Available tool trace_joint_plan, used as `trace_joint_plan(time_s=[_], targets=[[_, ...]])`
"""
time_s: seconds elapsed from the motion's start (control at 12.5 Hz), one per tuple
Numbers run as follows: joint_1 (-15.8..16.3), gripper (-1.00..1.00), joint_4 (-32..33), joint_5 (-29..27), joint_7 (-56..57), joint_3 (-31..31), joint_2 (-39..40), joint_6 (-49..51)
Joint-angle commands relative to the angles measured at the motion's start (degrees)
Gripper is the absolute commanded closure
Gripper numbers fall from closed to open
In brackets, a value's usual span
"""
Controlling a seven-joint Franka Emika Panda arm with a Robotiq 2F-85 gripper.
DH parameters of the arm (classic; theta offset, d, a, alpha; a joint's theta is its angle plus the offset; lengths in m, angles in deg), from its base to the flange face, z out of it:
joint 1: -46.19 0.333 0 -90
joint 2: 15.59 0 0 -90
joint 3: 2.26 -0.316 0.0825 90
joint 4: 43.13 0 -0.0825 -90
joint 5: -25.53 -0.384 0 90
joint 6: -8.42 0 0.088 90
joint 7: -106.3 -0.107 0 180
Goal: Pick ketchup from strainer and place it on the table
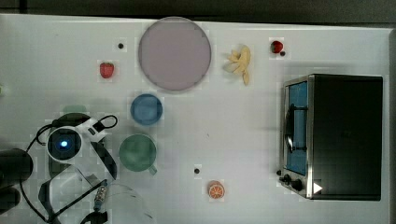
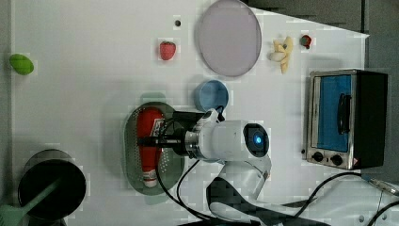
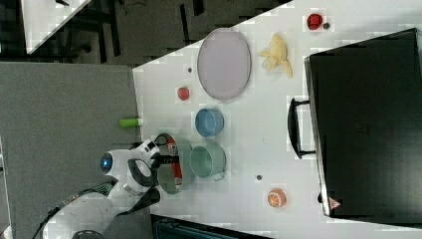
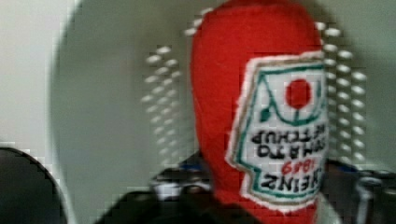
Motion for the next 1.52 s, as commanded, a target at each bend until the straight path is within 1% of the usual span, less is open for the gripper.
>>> trace_joint_plan(time_s=[0.08, 0.24, 0.48, 0.64, 0.8, 0.88, 1.04, 1.12, 1.36, 1.52], targets=[[1.8, -0.17, -1.3, -0.1, -2.3, -0.7, -0.4, -2.0], [1.4, -0.17, -1.1, -0.2, -2.4, -1.3, -3.0, -0.7], [0.3, -0.17, -1.5, -1.0, -2.4, -1.6, -11.3, 7.6], [-1.0, -0.17, -2.7, -5.4, -2.4, -1.8, -17.9, 16.1], [-2.8, -0.17, -5.6, -11.6, -2.4, -1.5, -22.8, 25.3], [-3.8, -0.17, -7.3, -13.4, -2.0, -0.9, -24.6, 29.7], [-5.8, -0.17, -10.5, -13.9, -0.3, 1.4, -26.8, 36.4], [-6.7, -0.17, -11.6, -13.8, 1.5, 3.0, -27.3, 37.9], [-9.0, -0.17, -12.6, -13.6, 9.0, 9.6, -27.9, 38.4], [-9.7, -0.17, -12.3, -13.5, 13.7, 14.4, -27.8, 38.4]])
